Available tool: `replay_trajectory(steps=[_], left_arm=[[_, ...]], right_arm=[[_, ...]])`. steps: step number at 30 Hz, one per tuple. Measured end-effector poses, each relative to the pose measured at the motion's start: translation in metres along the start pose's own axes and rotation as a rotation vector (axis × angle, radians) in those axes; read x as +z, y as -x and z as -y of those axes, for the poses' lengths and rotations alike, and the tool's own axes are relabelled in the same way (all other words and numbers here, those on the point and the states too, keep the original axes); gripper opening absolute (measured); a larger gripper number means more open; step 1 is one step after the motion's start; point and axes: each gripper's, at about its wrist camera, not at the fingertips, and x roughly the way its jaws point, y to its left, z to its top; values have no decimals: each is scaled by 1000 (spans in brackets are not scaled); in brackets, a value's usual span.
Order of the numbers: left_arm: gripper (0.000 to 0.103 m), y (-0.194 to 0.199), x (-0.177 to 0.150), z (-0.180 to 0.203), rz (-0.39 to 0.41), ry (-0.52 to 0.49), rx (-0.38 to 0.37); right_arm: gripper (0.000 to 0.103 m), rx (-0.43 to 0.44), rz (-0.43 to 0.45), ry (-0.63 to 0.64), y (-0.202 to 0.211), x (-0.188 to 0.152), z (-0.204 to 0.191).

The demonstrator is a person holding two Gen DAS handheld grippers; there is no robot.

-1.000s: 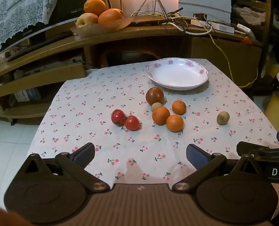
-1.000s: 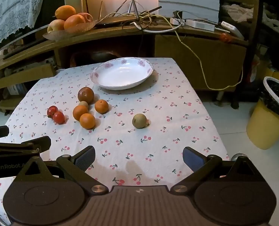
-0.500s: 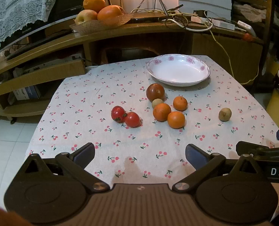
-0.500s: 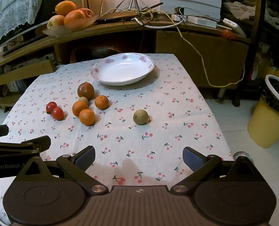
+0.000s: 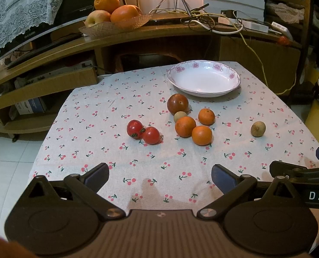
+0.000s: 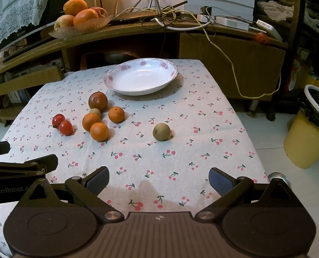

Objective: Organize fruits

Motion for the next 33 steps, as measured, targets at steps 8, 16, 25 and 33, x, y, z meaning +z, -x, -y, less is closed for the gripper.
replay_trajectory(steps=[8,16,25,33], left_arm=[[103,-2,1,1,-4,-6,3],[103,-2,0,2,-5,-11,2],[102,-2,1,3,-7,-17,1],[101,-3,0,4,-9,-19,1]], right_arm=[[98,1,-2,-1,-1,-2,0],[98,2,-9,-1,-4,-2,-1],[98,2,-12,0,-4,-3,-2],[98,3,-17,-2,-4,-4,-2]])
